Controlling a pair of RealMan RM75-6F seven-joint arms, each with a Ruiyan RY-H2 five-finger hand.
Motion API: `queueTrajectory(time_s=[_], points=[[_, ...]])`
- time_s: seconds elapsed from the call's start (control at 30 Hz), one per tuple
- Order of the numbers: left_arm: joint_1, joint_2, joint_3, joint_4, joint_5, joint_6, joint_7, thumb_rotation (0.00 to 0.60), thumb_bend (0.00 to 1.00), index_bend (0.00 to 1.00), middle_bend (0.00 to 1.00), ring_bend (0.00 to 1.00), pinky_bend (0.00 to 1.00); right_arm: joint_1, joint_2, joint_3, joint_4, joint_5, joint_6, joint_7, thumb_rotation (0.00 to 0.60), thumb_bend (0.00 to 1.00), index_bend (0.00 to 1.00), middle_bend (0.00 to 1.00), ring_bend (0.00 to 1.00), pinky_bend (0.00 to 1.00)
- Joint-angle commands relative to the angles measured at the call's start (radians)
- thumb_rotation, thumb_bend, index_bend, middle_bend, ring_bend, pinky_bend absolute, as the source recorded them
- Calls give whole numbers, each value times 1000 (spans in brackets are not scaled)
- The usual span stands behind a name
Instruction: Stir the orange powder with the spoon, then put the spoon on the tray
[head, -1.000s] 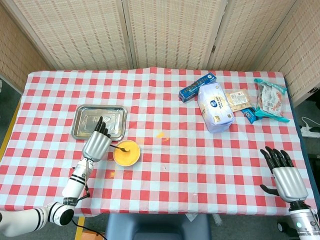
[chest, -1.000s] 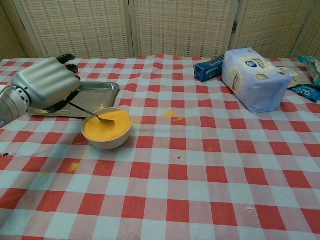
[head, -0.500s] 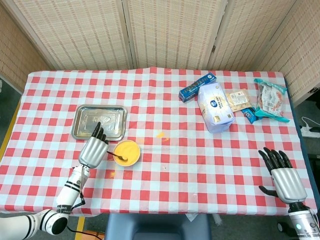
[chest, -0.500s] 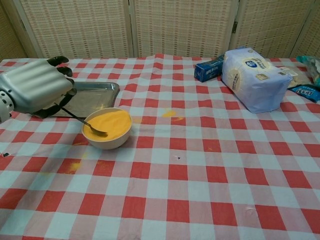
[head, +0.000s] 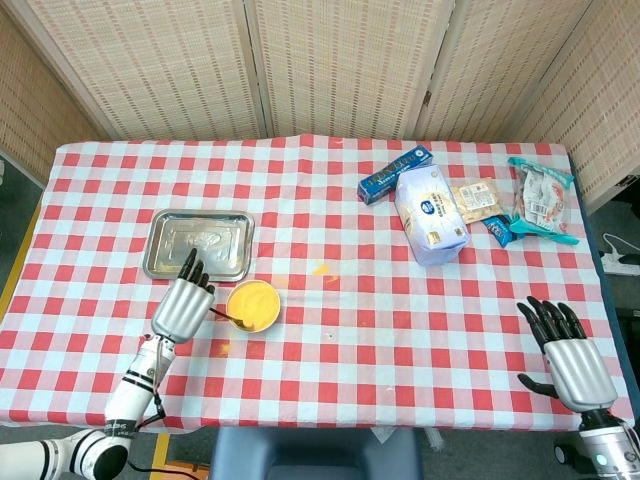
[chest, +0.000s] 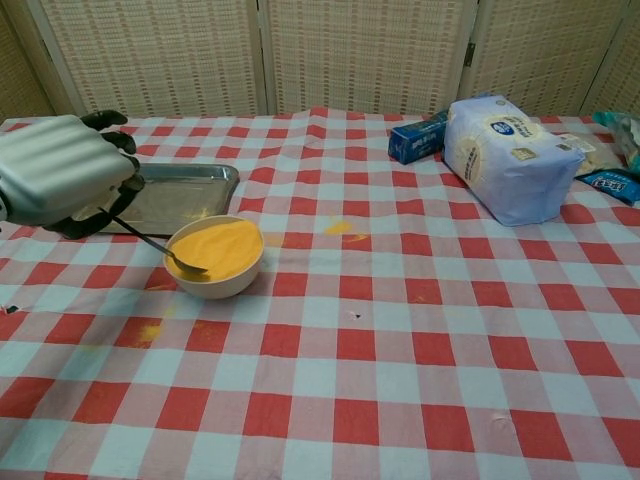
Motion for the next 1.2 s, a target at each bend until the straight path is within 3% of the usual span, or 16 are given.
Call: queueTrajectory(time_s=[0.03,0.6,0.87,1.2], points=[[-13,-18,-12,27,-33,-29,6,600,772,831,378,154,50,0,1,1,2,2,0,2,600,37,0,0,0,0],[-91,-95,-82,187,-135,-110,-15,600,773,831,379,155,50,7,-10,20,15,43,-20,-3,600,37,0,0,0,0],[-102,-83,-101,170,-131,-99,-60,600,774,831,381,154,50,14,-14,24,14,56,-35,-14,600,37,0,0,0,0],[-104,-53,-77,104,-147,-75,-3,600,773,831,382,154,50,11,-11,21,11,48,-27,-10,600,37,0,0,0,0]])
